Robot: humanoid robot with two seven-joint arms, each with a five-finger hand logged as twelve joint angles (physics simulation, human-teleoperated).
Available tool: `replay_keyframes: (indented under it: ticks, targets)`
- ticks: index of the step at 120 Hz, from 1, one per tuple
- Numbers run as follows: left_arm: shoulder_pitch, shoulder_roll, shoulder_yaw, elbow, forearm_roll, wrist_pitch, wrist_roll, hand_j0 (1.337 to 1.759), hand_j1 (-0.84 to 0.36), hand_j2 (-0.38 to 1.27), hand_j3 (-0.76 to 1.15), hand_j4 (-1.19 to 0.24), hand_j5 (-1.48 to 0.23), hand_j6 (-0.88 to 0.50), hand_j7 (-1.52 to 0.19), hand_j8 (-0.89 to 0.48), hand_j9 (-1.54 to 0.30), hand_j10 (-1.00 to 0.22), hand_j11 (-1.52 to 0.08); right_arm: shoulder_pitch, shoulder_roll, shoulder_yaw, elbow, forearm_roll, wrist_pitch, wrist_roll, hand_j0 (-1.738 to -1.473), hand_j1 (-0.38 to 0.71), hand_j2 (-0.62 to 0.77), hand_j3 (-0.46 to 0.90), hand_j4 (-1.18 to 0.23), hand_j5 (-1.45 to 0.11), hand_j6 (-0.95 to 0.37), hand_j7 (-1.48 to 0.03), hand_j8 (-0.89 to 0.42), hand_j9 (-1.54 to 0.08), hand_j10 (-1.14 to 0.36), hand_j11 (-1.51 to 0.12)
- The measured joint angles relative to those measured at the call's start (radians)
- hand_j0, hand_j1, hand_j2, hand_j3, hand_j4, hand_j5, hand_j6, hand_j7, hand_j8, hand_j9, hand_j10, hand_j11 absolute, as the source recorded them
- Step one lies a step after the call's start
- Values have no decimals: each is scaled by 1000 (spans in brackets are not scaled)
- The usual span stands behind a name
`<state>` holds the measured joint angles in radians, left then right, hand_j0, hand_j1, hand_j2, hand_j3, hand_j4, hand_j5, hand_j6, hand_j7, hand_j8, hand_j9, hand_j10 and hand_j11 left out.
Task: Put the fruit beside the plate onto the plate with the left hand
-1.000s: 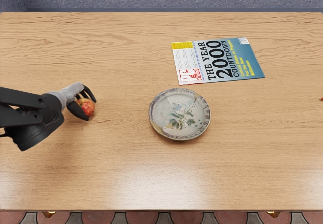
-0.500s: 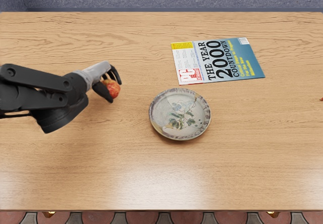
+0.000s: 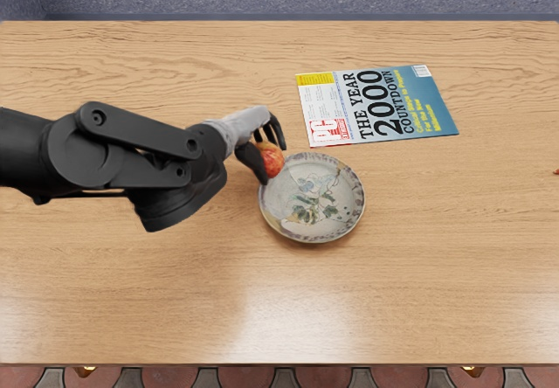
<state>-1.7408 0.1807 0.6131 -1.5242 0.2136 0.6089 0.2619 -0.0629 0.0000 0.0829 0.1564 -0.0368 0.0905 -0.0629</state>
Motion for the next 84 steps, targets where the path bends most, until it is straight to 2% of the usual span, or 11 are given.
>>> replay_keyframes:
  ticks: [33, 84]
  targets:
    - [-6, -35, -12, 1, -10, 1, 1, 1657, -309, 398, 0, -645, -894, -433, -879, -419, -870, -651, -872, 0, 0, 0, 0, 0, 0, 0, -1658, -349, 0, 0, 0, 0, 0, 0, 0, 0, 0, 0]
    - [26, -66, -16, 4, -11, 1, 1, 1656, -282, 313, 0, -646, -887, -429, -879, -407, -870, -636, -871, 0, 0, 0, 0, 0, 0, 0, -1658, -349, 0, 0, 0, 0, 0, 0, 0, 0, 0, 0]
